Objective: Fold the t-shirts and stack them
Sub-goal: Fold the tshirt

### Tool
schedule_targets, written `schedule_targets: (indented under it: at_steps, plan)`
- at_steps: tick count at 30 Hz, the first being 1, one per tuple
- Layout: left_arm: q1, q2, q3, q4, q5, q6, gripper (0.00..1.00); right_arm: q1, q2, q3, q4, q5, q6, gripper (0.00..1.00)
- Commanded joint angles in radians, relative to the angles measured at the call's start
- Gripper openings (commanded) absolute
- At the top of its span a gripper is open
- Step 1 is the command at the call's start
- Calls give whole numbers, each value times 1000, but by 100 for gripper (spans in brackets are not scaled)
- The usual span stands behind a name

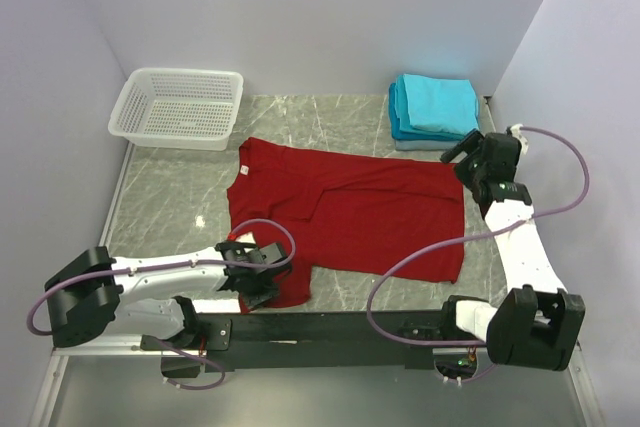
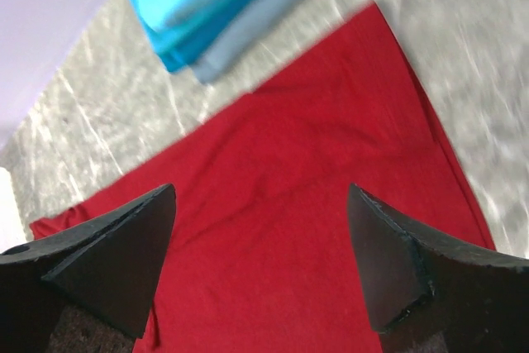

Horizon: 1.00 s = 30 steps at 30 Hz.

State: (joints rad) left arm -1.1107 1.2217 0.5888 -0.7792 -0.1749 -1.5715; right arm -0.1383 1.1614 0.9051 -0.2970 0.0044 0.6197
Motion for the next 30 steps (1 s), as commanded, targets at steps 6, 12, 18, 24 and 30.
schedule_targets:
  at_steps: [6,12,18,24,30]
  plan:
    - [41,21,-15,48,-51,97,0,-4,-169,-126,-187,29,52,88]
    - [81,-34,-6,90,-77,198,0,42,-250,-196,-421,-6,51,88]
    - [135,-74,3,112,-92,286,0,49,-307,-297,-554,17,117,86]
    - [167,-102,-10,149,-98,333,0,51,-243,-336,-635,26,115,86]
    - [178,-88,-9,204,-84,360,0,55,-252,-368,-631,-1,140,86]
